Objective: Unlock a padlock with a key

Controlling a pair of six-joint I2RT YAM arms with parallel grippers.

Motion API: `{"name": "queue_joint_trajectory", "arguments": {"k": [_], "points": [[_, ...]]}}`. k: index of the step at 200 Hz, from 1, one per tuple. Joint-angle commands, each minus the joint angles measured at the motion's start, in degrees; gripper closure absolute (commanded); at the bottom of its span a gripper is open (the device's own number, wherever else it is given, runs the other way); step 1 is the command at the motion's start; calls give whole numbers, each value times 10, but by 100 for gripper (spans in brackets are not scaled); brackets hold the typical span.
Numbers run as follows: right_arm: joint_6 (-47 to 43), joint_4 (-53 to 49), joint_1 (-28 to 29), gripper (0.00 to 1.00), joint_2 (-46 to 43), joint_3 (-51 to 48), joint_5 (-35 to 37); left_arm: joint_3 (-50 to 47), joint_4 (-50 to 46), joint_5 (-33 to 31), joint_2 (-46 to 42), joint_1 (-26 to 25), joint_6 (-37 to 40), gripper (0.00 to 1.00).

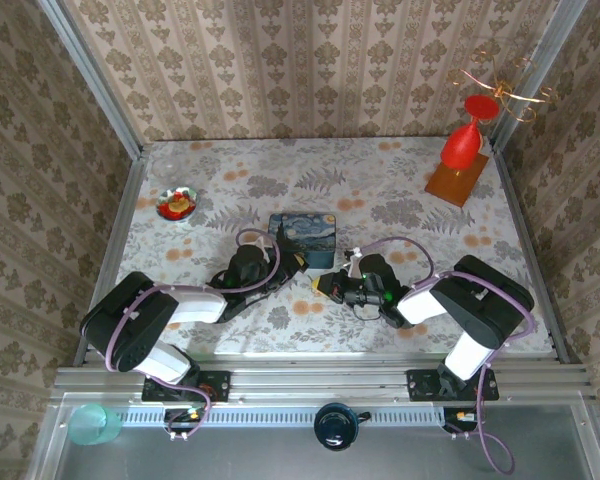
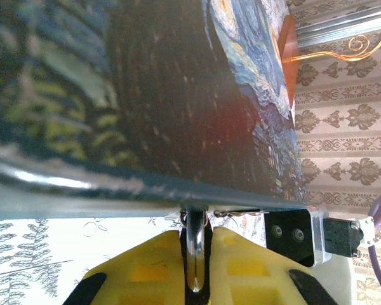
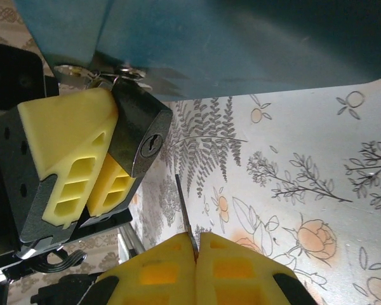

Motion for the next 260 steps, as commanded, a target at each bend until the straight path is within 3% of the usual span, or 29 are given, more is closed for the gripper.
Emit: {"name": "queue_joint_trajectory", "arguments": {"k": [1,74,192,260], "points": [[-20,19,-6,100,5,10,-21,20,36,19,1,-5,8,100],[-44,20,-42,100,22,14,-49,38,35,41,16,-16,16,100],[-104,-4,-162,100,65,37,-123,76,1,58,43,-40,39,100],[-109,-22,-165,100,37,21,-134,87,4,60,61,-42,42,100]]}}
